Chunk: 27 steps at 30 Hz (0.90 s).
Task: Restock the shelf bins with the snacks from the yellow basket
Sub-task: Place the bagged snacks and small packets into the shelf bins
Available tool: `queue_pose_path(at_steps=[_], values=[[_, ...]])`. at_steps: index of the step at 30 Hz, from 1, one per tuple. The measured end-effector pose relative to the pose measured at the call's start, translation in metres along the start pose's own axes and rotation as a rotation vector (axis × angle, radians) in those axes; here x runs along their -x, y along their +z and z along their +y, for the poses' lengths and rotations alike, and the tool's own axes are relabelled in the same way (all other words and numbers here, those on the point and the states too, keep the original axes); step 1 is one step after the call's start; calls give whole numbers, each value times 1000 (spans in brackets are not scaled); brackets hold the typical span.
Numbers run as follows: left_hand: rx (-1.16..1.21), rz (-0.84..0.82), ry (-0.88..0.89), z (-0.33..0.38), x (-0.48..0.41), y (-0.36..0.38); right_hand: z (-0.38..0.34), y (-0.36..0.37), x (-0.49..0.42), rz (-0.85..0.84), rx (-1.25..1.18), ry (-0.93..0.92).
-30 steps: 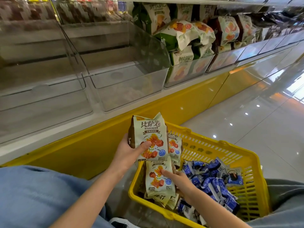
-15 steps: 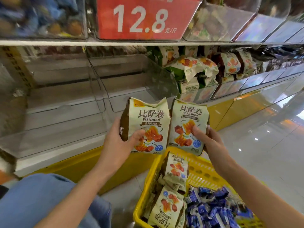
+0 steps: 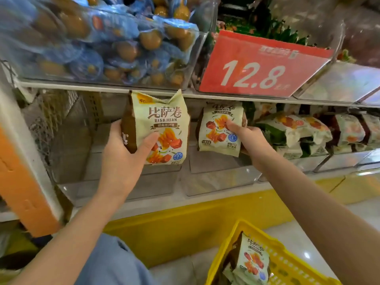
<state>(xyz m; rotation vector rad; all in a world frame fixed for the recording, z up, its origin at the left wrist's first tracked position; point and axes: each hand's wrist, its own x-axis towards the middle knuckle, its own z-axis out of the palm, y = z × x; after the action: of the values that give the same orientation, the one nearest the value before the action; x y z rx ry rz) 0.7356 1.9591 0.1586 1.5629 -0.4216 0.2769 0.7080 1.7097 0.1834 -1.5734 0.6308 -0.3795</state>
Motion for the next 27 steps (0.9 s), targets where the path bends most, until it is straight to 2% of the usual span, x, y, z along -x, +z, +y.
queue_pose_path(at_steps=[6,15,21,24,25,27], values=[[-184,-100,-58,-25,-27,-2,9,39,-67,-39,194,-5],[-200,-27,-260,-59,-47,-2,47,86,-139,-161,380,1],[-101,-10,-344,-62,-59,8,49,91,-177,-219,604,-14],[-12,10,-386,-61,-64,14,45,91,-186,-75,703,-167],[5,19,-389,-61,-64,15,47,92,-186,-49,704,-185],[32,39,-382,-61,-64,16,55,93,-186,-115,628,-101]])
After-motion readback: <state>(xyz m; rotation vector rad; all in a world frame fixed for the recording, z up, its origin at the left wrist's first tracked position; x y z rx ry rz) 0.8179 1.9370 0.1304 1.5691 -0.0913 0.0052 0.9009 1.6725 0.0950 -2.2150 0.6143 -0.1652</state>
